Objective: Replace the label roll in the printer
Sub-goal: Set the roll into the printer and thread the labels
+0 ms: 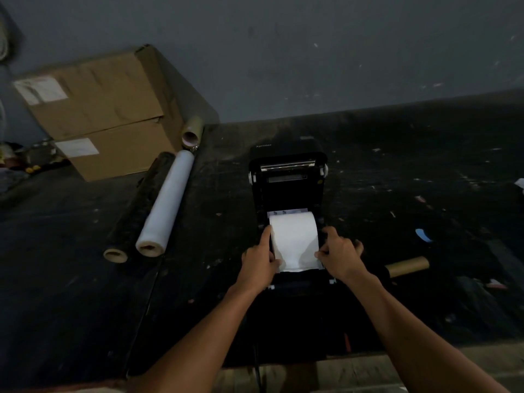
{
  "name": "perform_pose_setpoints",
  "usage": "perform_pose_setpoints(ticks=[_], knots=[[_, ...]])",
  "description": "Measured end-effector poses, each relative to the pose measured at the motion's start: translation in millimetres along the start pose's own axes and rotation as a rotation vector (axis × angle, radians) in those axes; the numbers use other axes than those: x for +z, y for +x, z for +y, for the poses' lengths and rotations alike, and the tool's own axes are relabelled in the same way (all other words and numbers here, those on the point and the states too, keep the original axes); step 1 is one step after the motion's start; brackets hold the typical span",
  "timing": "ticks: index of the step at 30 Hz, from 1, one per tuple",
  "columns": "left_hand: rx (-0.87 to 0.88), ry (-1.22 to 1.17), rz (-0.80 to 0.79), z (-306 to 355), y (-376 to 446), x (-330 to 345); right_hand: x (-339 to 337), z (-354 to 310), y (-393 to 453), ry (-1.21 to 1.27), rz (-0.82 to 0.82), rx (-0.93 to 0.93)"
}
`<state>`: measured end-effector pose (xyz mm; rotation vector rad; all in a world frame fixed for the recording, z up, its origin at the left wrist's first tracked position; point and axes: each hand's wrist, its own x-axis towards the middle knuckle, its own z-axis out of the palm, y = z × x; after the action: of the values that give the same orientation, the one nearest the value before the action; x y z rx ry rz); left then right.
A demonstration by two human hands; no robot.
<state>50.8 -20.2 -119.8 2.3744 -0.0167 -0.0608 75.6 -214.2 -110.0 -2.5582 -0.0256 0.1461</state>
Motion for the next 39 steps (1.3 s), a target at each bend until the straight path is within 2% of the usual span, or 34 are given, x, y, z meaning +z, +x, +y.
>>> perform_pose_setpoints(ticks=[6,10,14,19,24,27,31,39], knots=[[0.036,0.135,0.005,-3.8,-1.1,6.0,-3.1,-4.1,-4.7,-0.022,0.022,0.012],[0.018,0.215,-0.008,-0.3,1.0,5.5,-6.7,-6.5,-18.9,0.027,0.221,-0.09],[0.013,0.282,0.02,4.4,-3.2,5.0,9.8,-0.8,-36.5,-0.067,0.097,-0.302],[0.03,0.303,0.083,3.3,-10.2,6.5,19.8,4.8,-38.1,-0.185,0.061,-0.307],[0.161,0.363,0.151,0.5,-27.6,4.6,20.5,4.5,-34.3,-0.154,0.075,-0.318],[0.22,0.423,0.25,-8.2,-35.0,4.0,23.4,6.2,-33.3,-0.165,0.08,-0.332],[0.3,0.396,0.073,-6.1,-36.1,3.3,24.2,7.9,-32.8,-0.143,0.096,-0.339],[0.432,0.528,-0.033,-4.3,-23.3,0.7,18.3,15.1,-32.9,-0.044,0.047,-0.355]])
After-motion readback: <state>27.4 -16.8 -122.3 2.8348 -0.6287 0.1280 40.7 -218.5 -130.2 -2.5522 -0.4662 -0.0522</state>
